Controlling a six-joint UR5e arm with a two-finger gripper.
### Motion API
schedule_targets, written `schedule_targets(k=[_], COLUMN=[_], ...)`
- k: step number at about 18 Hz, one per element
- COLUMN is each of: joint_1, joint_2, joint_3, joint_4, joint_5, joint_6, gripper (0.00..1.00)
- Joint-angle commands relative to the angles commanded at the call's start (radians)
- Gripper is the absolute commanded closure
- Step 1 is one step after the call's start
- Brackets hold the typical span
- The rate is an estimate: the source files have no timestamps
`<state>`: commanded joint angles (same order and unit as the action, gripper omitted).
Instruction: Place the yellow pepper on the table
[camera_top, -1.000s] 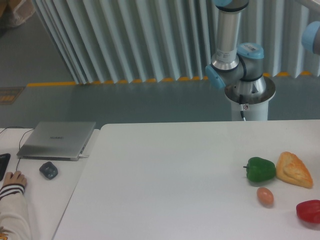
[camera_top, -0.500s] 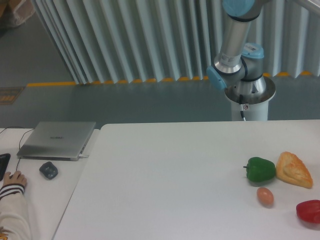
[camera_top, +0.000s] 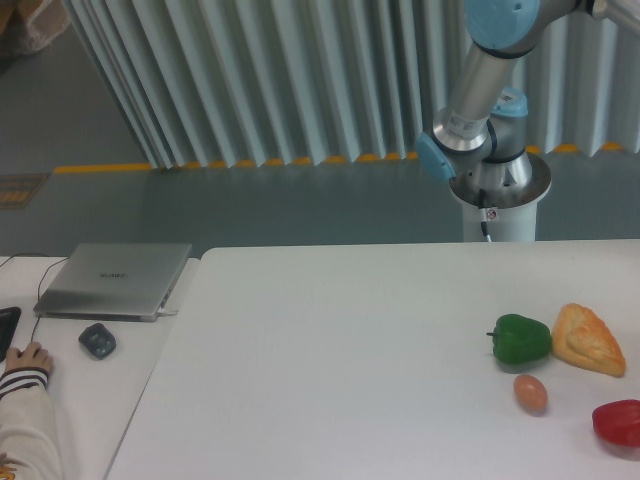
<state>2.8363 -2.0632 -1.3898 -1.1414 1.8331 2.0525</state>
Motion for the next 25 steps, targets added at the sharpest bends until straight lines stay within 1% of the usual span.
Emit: schedule_targets(k=[5,9,12,15,25], joint_1=[0.002,0.000,0.000,0.000,0.000], joint_2=[-0.018,-0.018,-0.028,-0.051,-0.066], joint_3=[0.000,-0.005,-0.005,-0.002,-0.002], joint_4=[0.028,0.031,0.046,0.086,0.103], joint_5=[0.002,0.015,0.015,0.015,0.017], joint_6=[-0.002,-0.009,-0.012,-0.011,-0.018], gripper=[0.00,0.00,0.00,0.00,0.00])
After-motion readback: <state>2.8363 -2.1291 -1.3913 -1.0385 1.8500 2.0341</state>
